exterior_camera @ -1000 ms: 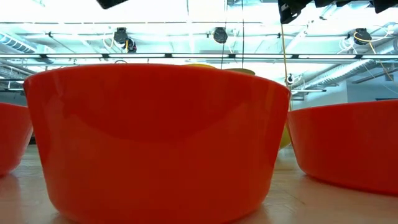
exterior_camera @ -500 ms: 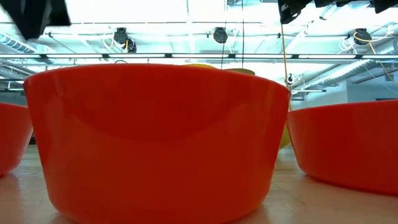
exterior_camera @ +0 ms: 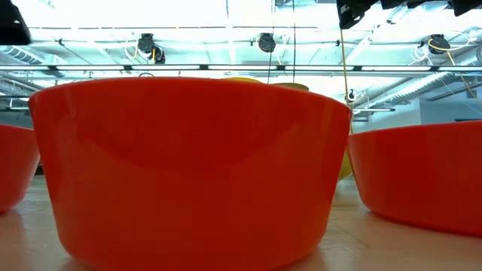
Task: Pick & Place Mini bowls
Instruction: Put the red bowl on the shelf
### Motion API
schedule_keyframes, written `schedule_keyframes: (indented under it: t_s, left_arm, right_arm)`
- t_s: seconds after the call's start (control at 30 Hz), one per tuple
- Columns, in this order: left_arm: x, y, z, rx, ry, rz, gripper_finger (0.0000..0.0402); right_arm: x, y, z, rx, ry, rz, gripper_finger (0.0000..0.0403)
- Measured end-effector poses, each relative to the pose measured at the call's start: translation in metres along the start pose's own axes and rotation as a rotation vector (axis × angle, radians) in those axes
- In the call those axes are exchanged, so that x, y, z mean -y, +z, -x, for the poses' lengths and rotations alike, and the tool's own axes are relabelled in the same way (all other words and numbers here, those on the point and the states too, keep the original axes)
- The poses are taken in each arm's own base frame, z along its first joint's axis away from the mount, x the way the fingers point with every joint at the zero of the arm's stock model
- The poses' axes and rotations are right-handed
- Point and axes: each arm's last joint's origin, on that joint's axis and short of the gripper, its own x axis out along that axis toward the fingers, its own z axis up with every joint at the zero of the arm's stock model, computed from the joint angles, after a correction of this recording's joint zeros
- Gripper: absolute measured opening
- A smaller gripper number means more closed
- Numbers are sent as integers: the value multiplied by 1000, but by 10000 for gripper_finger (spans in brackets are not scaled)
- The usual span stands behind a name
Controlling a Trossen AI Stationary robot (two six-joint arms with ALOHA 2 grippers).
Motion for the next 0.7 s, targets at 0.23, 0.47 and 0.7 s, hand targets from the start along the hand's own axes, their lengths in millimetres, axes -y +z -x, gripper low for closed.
schedule_keyframes:
  t_s: [0.23,0.47,0.7]
  left_arm:
    - [5,-17,-8,18,46,10,159]
    - [6,-23,-26,-8,89,13,159]
    - [6,-23,-27,-11,92,8,159]
  right_arm:
    - [0,0,0,0,0,0,89]
    - [0,0,0,0,0,0,89]
    - [0,0,0,0,0,0,89]
